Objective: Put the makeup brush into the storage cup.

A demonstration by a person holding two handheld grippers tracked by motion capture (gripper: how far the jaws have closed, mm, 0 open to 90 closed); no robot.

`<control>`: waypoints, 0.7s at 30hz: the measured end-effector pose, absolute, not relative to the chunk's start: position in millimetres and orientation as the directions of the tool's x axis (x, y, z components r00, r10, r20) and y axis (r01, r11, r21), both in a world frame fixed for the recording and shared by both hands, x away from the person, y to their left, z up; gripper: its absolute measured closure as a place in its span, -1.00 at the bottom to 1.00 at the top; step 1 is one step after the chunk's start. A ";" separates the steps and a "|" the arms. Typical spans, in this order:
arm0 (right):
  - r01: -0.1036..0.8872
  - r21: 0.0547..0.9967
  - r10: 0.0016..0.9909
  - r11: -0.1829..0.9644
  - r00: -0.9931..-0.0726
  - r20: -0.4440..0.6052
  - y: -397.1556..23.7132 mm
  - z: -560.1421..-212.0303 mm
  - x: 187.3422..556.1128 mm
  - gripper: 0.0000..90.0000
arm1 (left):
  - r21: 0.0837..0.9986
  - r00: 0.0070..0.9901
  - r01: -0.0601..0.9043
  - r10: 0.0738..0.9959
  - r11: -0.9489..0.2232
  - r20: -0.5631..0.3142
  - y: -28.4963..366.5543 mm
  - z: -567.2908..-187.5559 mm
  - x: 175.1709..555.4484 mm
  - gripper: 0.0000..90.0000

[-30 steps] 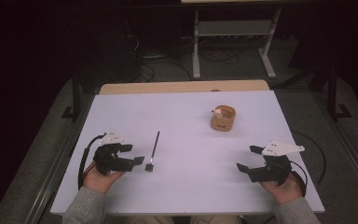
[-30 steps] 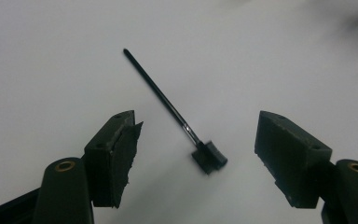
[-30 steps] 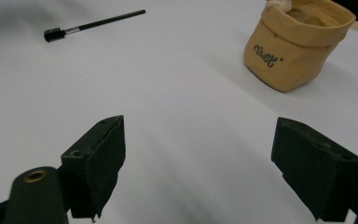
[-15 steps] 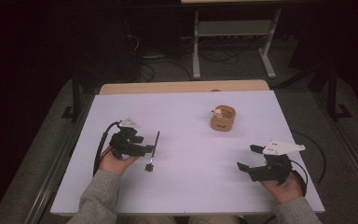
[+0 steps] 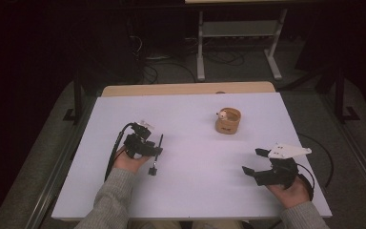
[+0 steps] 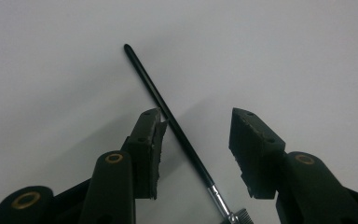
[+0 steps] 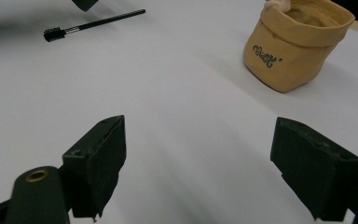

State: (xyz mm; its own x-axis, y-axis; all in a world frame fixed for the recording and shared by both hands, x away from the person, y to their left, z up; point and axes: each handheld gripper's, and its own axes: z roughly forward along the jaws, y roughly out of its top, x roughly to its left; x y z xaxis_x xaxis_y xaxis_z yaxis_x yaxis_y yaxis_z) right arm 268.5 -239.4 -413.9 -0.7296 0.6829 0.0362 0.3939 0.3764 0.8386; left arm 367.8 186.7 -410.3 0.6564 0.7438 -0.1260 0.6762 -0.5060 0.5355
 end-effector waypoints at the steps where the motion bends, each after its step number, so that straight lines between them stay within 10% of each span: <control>1: 0.396 0.837 0.685 0.378 -0.728 0.035 -238.8 -413.6 267.6 -0.60 | 0.528 0.658 0.677 0.743 -0.513 -0.122 185.7 -411.3 368.2 0.21; 21: 0.387 0.842 0.680 0.376 -0.733 0.033 -238.4 -413.2 267.2 -0.59 | 0.454 0.643 0.683 0.766 -0.572 -0.001 166.9 -425.2 368.5 0.63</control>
State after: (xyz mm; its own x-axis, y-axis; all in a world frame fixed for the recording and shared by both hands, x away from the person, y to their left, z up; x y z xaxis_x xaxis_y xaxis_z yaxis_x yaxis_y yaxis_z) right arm 267.2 -238.4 -413.2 -0.7328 0.6797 0.0333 0.3871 0.3761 0.8419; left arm 368.5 166.9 -425.2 0.6428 0.7660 -0.0014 0.6829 -0.5722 0.4541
